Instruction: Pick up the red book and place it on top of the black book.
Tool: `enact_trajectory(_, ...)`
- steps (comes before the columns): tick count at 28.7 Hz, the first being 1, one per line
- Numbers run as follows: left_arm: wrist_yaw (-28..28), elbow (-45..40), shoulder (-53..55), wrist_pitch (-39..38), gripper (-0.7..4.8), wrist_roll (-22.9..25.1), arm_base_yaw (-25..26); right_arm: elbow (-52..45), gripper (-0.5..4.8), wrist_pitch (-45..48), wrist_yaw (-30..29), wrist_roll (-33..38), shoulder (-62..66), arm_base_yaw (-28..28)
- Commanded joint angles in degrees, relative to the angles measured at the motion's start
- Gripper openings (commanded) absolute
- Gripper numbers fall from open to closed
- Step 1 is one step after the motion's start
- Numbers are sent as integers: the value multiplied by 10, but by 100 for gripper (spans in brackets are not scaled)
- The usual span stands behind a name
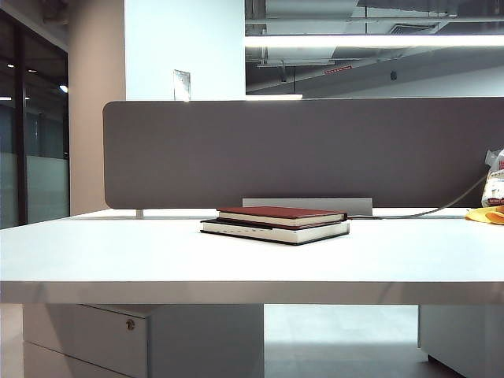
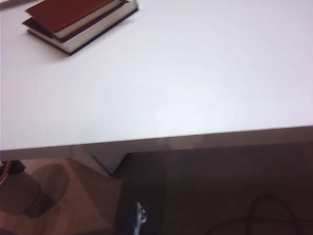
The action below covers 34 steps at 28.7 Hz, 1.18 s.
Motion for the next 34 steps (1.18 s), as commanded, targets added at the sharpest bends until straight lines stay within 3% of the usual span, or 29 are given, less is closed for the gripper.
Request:
enact_trajectory(1,27,-4,0,4,-2,0,0,-1,-1,4,-4,-2,0,2)
enact_trajectory(23,20,-3,0,9,-2,9,0,-1,-1,4,-5,-2,0,2)
enact_trajectory(29,-63,-3,0,42,-2,96,0,-1,-1,4,-4,-2,0,2)
enact_trajectory(34,-144,-3,-12,58,-2,104,0,-1,-1,4,-5,-2,0,2)
